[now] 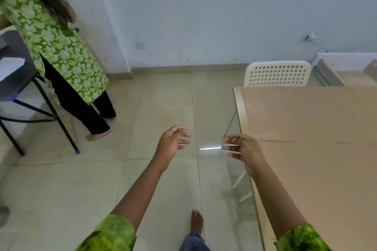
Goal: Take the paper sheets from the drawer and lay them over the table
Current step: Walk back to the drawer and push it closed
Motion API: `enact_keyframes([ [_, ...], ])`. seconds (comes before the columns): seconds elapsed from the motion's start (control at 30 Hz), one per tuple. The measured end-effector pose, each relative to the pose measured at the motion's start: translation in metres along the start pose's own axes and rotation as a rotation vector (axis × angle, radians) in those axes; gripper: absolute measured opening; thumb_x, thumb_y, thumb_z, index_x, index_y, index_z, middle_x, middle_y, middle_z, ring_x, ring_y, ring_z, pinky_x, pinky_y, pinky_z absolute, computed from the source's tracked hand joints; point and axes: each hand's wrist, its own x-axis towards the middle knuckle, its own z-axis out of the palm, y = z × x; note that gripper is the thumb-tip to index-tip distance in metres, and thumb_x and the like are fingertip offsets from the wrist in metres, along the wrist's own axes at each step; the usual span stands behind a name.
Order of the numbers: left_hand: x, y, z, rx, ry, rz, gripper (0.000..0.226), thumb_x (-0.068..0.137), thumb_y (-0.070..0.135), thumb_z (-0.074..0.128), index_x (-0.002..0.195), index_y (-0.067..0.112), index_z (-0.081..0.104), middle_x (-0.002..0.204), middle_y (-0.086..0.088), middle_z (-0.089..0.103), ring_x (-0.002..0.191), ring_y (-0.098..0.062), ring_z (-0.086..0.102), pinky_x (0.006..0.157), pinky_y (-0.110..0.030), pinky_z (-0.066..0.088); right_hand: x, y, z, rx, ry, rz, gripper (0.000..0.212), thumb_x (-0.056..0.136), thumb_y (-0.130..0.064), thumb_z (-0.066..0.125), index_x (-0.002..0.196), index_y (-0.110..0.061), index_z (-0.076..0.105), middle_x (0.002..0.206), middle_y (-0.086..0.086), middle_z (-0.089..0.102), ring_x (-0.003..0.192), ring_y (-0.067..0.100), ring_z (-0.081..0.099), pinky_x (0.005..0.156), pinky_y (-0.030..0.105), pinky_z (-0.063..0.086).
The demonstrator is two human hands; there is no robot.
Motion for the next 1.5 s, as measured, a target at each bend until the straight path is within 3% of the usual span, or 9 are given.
enact_keyframes([
  [0.23,0.13,0.049,-0.003,-0.049,-0.012,-0.038,0.019,0.097,0.018,0.041,0.099,0.014,0.059,0.097,-0.007,0.068,0.079,-0.023,0.065,0.067,-0.029,0.048,0.105,-0.068,0.024,0.047,0.052,0.002,0.025,0.09,0.002,0.037,0.087,-0.009,0.06,0.084,0.009,0.064,0.068,0.021,0.062,0.059,0.025,0.049],
  [0.57,0.306,0.102,0.006,-0.046,-0.159,-0.018,0.019,0.097,0.018,0.041,0.099,0.014,0.059,0.092,-0.003,0.068,0.077,-0.021,0.066,0.065,-0.027,0.049,0.245,-0.139,0.052,0.163,0.208,0.001,0.028,0.09,0.006,0.034,0.083,-0.008,0.058,0.082,0.011,0.062,0.067,0.022,0.059,0.06,0.027,0.047],
  [0.77,0.428,0.136,0.014,-0.007,-0.301,-0.013,0.021,0.097,0.021,0.041,0.1,0.014,0.06,0.097,-0.007,0.068,0.083,-0.026,0.066,0.067,-0.028,0.05,0.33,-0.178,0.063,0.239,0.385,-0.004,0.027,0.09,0.005,0.035,0.083,-0.008,0.058,0.084,0.012,0.063,0.069,0.023,0.061,0.062,0.028,0.049],
  [0.9,0.498,0.16,0.029,0.01,-0.399,-0.019,0.019,0.096,0.019,0.043,0.1,0.012,0.06,0.097,-0.008,0.067,0.083,-0.027,0.065,0.067,-0.028,0.049,0.375,-0.198,0.06,0.285,0.508,0.003,0.025,0.09,0.004,0.035,0.096,-0.003,0.059,0.086,0.012,0.064,0.071,0.022,0.063,0.062,0.028,0.05],
  [1.27,0.664,0.213,0.149,0.057,-0.617,-0.017,0.024,0.096,0.017,0.043,0.109,0.006,0.059,0.098,-0.009,0.067,0.08,-0.025,0.065,0.067,-0.027,0.049,0.513,-0.255,-0.002,0.353,0.706,-0.007,0.027,0.09,0.004,0.036,0.083,-0.009,0.059,0.085,0.011,0.064,0.07,0.021,0.062,0.059,0.027,0.048],
  [1.5,0.761,0.257,0.233,0.099,-0.689,-0.019,0.022,0.095,0.017,0.044,0.108,0.008,0.06,0.096,-0.007,0.067,0.078,-0.021,0.065,0.067,-0.026,0.05,0.6,-0.305,-0.057,0.38,0.757,0.001,0.025,0.091,0.004,0.036,0.088,-0.007,0.058,0.084,0.011,0.064,0.071,0.022,0.062,0.06,0.027,0.049],
])
